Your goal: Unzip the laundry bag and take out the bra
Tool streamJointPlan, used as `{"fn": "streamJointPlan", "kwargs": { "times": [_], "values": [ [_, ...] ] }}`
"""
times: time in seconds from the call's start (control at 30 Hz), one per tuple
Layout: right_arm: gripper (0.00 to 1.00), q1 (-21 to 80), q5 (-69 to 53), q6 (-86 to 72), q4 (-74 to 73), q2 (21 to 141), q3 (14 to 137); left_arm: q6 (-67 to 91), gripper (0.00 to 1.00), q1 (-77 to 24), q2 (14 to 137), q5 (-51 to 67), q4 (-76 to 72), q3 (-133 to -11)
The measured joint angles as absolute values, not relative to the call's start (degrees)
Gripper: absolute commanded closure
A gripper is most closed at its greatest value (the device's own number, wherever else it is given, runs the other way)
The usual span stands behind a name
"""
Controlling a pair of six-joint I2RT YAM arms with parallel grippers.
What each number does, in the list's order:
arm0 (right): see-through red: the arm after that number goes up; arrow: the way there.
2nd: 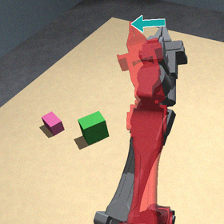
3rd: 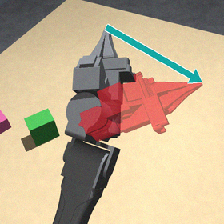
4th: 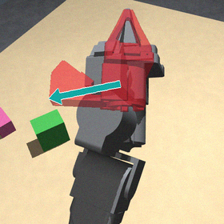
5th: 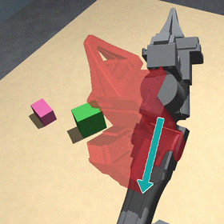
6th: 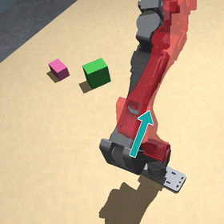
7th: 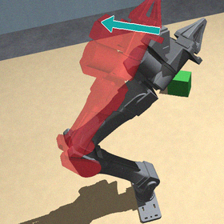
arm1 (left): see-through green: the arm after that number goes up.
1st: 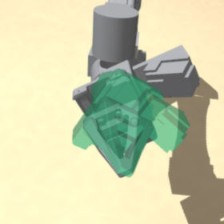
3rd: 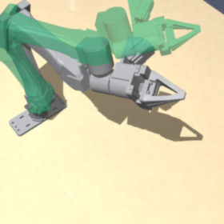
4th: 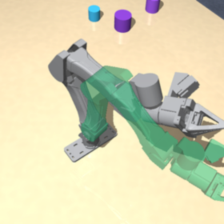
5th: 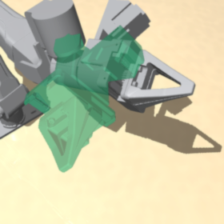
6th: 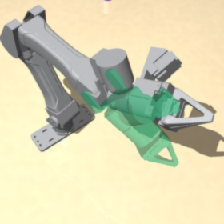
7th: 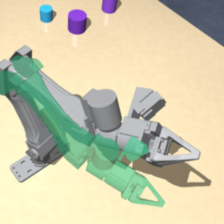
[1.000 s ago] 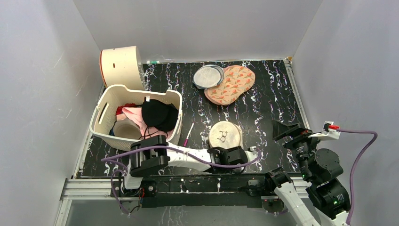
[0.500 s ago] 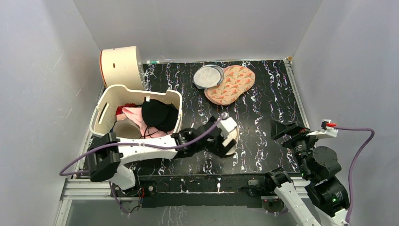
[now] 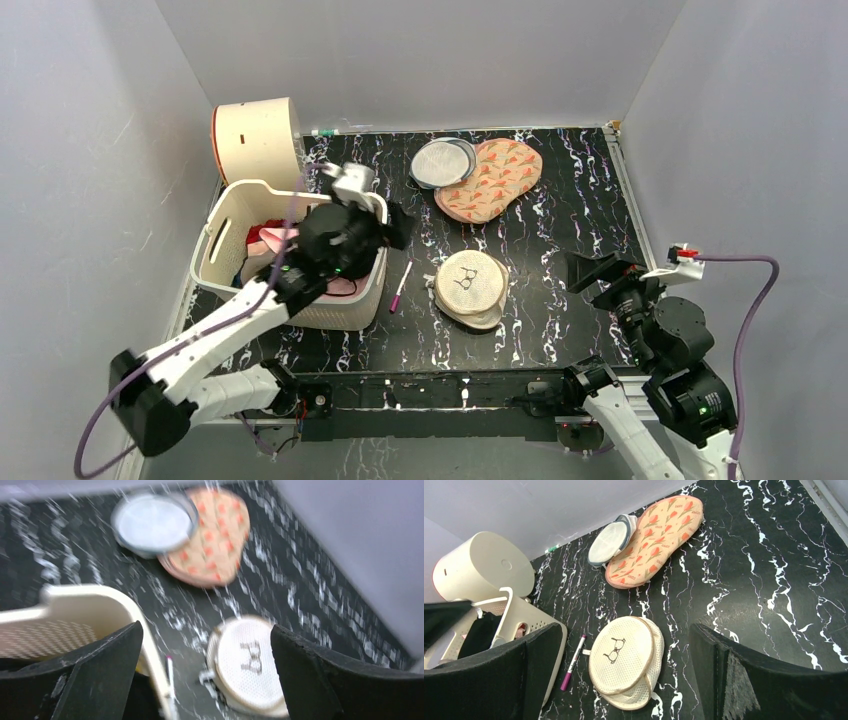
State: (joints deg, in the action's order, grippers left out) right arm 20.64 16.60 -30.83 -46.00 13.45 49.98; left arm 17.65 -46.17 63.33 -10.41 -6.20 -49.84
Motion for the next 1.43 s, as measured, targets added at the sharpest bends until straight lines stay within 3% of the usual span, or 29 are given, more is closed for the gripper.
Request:
{"fn": "streamJointPlan", "kwargs": {
  "times": [0.27, 0.5, 0.67, 0.9, 1.43],
  "values": [
    [0.02, 20.6, 13.6, -29.0, -44.5, 16.4, 49.9, 18.0, 0.02, -29.4, 55.9, -12.5, 1.5, -64.4],
    [0.02, 20.7, 8.8, -26.1, -41.9, 22.5, 49.9, 19.1, 0.02, -19.7, 54.4, -12.8, 11.5, -66.0],
    [0.02, 20.7, 4.9, -23.6, -39.2, 29.7, 50.9, 20.5, 0.02, -19.3, 48.6, -14.8, 17.1, -66.1],
    [0.02, 20.9, 1.4, -19.4, -39.5, 44.3, 64.2, 19.7, 0.02, -19.2, 41.8, -19.2, 23.5, -73.6],
    [0.02, 20.9, 0.3, -16.1, -39.2, 42.3, 78.7, 16.6, 0.02, -19.2, 33.9, -20.8, 28.3, -78.4]
  ]
}}
